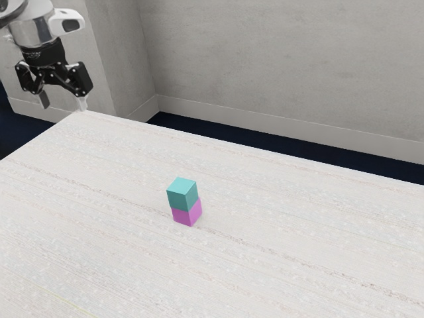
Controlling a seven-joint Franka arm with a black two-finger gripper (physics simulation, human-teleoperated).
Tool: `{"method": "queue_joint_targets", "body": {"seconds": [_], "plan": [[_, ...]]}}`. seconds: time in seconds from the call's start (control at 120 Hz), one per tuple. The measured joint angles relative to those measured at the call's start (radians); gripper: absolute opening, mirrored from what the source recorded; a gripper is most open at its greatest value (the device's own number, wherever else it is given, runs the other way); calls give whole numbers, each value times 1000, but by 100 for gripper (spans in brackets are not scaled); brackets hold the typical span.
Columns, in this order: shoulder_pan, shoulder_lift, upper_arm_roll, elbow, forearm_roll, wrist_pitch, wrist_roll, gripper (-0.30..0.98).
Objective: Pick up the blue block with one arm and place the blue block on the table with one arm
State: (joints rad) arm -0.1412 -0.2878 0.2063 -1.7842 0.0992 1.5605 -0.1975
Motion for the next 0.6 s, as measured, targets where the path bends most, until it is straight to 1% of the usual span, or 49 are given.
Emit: {"method": "queue_joint_targets", "body": {"seconds": [0.142,0.2,0.283,0.333,0.4,0.525,0.6], "plan": [[-22,1,-2,-1,-1,17,-20,69],[-33,2,14,5,-2,30,-27,69],[-109,50,20,5,-11,85,-39,69],[-135,96,14,0,-21,135,-50,69],[-145,154,7,-8,-41,212,-65,69],[-150,197,-2,-119,-92,371,-94,69],[-147,241,-3,-149,-117,449,-108,69]]}}
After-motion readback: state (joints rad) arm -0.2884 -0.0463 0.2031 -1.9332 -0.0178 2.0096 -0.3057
